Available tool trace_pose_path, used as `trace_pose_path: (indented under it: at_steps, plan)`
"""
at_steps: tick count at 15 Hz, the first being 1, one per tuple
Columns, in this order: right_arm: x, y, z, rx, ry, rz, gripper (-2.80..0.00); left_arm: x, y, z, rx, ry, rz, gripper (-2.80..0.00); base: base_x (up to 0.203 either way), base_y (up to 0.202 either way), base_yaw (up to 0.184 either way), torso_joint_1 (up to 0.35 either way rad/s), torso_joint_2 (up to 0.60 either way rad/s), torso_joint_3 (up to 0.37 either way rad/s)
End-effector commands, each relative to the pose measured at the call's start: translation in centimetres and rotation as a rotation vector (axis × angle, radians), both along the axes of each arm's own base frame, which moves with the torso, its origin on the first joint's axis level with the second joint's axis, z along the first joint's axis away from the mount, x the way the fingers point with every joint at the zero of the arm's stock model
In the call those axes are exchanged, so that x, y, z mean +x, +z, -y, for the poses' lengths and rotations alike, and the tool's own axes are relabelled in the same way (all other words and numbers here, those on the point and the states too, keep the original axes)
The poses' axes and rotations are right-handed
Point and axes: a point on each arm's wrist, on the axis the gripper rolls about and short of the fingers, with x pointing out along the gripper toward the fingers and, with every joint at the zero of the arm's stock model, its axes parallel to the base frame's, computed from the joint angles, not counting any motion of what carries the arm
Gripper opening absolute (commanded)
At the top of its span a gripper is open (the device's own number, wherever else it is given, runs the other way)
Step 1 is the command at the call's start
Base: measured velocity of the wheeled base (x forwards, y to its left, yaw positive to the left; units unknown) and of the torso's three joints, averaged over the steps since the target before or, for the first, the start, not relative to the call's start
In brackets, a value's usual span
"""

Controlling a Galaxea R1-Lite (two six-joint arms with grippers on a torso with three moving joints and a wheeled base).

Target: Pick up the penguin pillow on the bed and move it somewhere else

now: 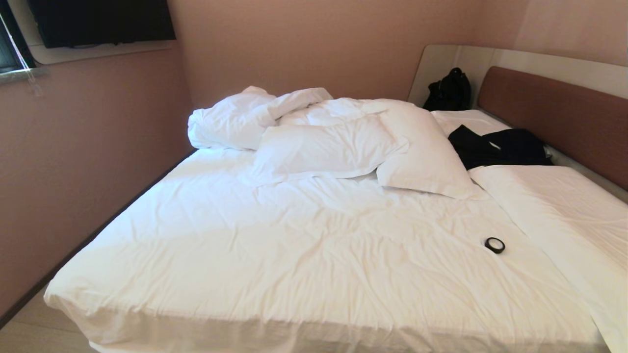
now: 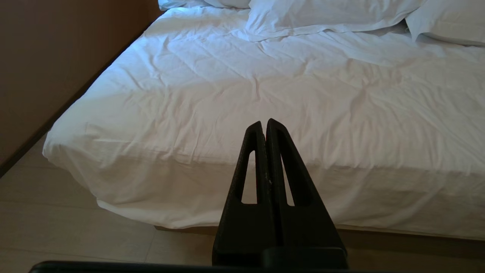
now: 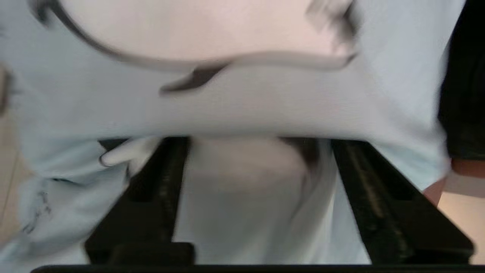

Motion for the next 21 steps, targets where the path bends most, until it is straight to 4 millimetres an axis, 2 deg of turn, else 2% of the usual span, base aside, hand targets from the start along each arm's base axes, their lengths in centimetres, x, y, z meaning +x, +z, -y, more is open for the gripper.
trace_pose_path:
  at_steps: [1,4,6,14,17,18,21]
  plan:
    - [0.6,2.7,-0.6,-0.058,0.039,-0.004,0.0,0.0,0.0,0.0,0.0,0.0,-0.001,-2.8,0.0,0.0,0.0,0.0,0.0,0.0]
    - [1.7,5.0,-1.9,-0.088,0.061,0.005,0.0,0.0,0.0,0.0,0.0,0.0,-0.001,-2.8,0.0,0.0,0.0,0.0,0.0,0.0]
    - [2.3,5.3,-2.6,-0.08,0.062,0.015,0.0,0.0,0.0,0.0,0.0,0.0,-0.001,-2.8,0.0,0.0,0.0,0.0,0.0,0.0]
    - [2.7,6.0,-2.9,-0.086,0.064,0.016,0.0,0.0,0.0,0.0,0.0,0.0,-0.001,-2.8,0.0,0.0,0.0,0.0,0.0,0.0]
    - [3.6,7.5,-2.6,-0.119,0.076,0.008,0.0,0.0,0.0,0.0,0.0,0.0,-0.001,-2.8,0.0,0.0,0.0,0.0,0.0,0.0]
    - [4.3,8.4,-2.3,-0.142,0.079,0.014,-2.8,0.0,0.0,0.0,0.0,0.0,-0.001,-2.8,0.0,0.0,0.0,0.0,0.0,0.0]
    - [6.5,11.8,-1.6,-0.226,0.086,0.033,-2.8,0.0,0.0,0.0,0.0,0.0,-0.001,-2.8,0.0,0.0,0.0,0.0,0.0,0.0]
